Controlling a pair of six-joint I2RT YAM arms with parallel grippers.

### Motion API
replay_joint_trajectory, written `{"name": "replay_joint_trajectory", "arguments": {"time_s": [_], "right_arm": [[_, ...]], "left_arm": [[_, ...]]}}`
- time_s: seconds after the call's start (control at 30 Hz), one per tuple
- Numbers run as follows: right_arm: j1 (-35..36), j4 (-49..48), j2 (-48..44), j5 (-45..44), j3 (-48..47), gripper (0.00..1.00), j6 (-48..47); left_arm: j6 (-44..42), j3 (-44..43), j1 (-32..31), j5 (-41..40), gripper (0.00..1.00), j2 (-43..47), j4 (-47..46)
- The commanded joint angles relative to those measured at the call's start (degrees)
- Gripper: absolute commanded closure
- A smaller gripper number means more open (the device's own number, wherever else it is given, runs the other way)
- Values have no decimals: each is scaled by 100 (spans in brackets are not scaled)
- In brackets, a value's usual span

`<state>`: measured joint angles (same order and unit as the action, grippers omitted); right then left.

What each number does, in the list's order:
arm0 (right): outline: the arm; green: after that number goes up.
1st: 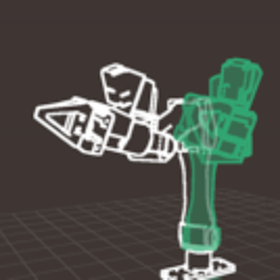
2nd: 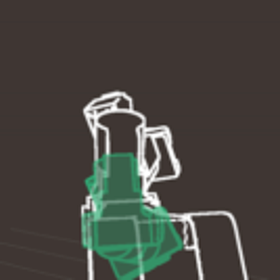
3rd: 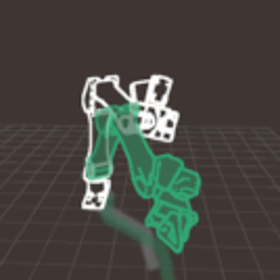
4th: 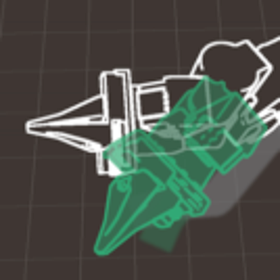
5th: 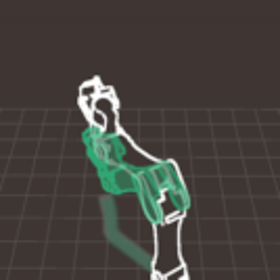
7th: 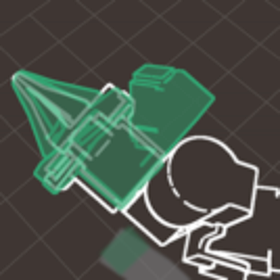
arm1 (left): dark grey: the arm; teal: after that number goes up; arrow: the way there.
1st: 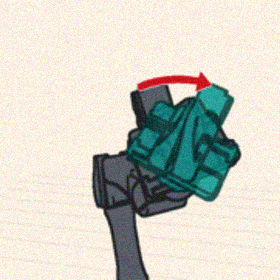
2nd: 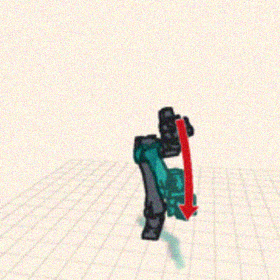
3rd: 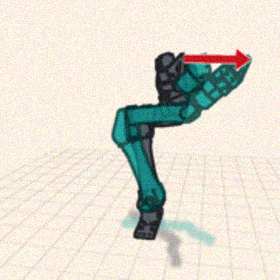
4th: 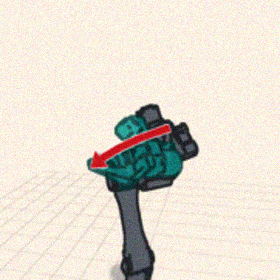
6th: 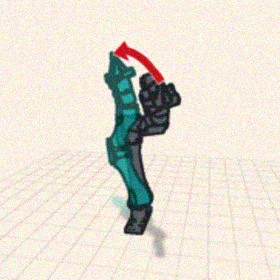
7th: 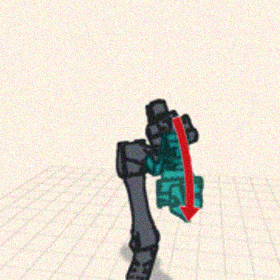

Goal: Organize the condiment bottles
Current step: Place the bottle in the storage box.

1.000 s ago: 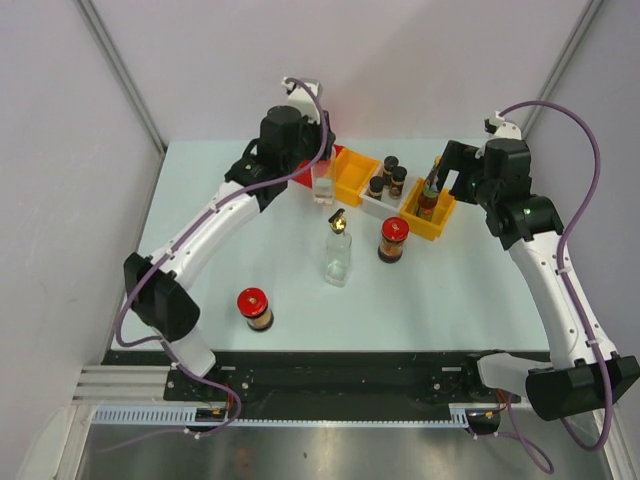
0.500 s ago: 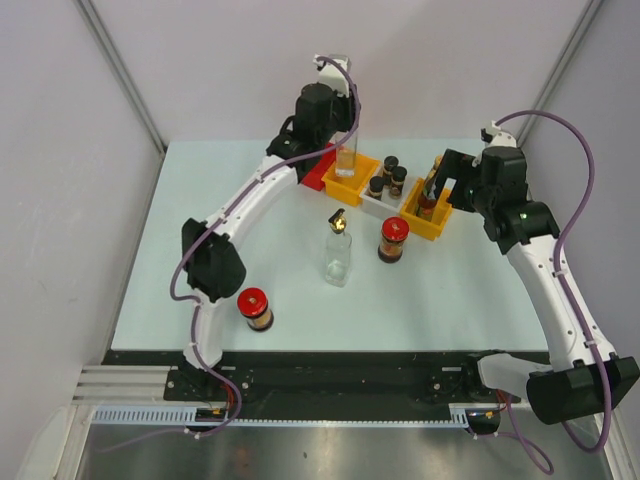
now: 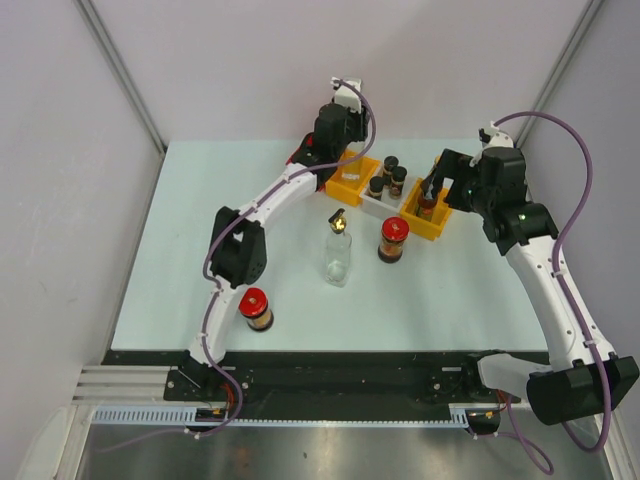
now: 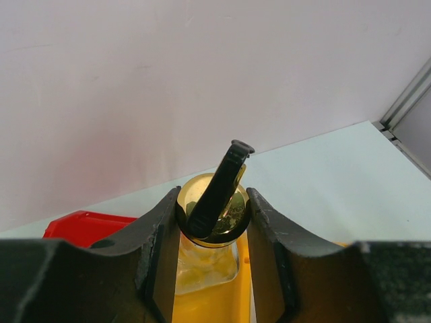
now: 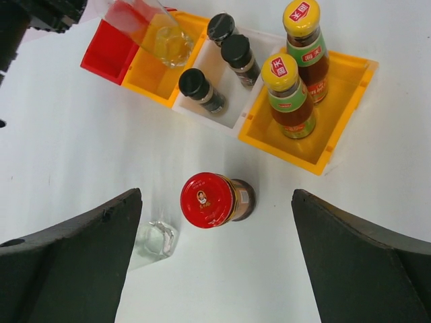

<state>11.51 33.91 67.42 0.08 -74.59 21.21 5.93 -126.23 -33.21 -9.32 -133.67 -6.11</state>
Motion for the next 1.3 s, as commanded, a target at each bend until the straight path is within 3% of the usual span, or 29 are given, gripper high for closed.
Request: {"name": "replay_joint_trajectory", "arguments": {"time_s": [0.0, 0.47, 0.57, 0.6, 0.77, 0.8, 0.9, 1.27], "right_arm": [[-17, -227, -45, 168, 5, 2, 76], [-17, -236, 105, 203, 23, 3, 94], [-17, -236, 122, 203, 23, 3, 102], [-17, -236, 122, 203, 23, 3, 102], [-17, -227, 131, 203, 41, 3, 111], [-17, -227, 131, 203, 41, 3, 111], [-17, -236, 131, 325, 49, 3, 103], [-17, -385, 88, 537, 41, 1, 137]], "left_arm": [[-84, -543, 95, 0, 100, 34, -1498], [92, -420, 192, -26, 99, -309, -1622], [92, -367, 192, -26, 87, -327, -1595], [92, -332, 192, -43, 77, -327, -1586], [48, -226, 184, -79, 51, -318, -1595], [48, -200, 183, -70, 40, -327, -1604], [-48, -69, 192, 35, 22, -274, -1735], [-321, 116, 166, -104, 0, 103, -1797]]}}
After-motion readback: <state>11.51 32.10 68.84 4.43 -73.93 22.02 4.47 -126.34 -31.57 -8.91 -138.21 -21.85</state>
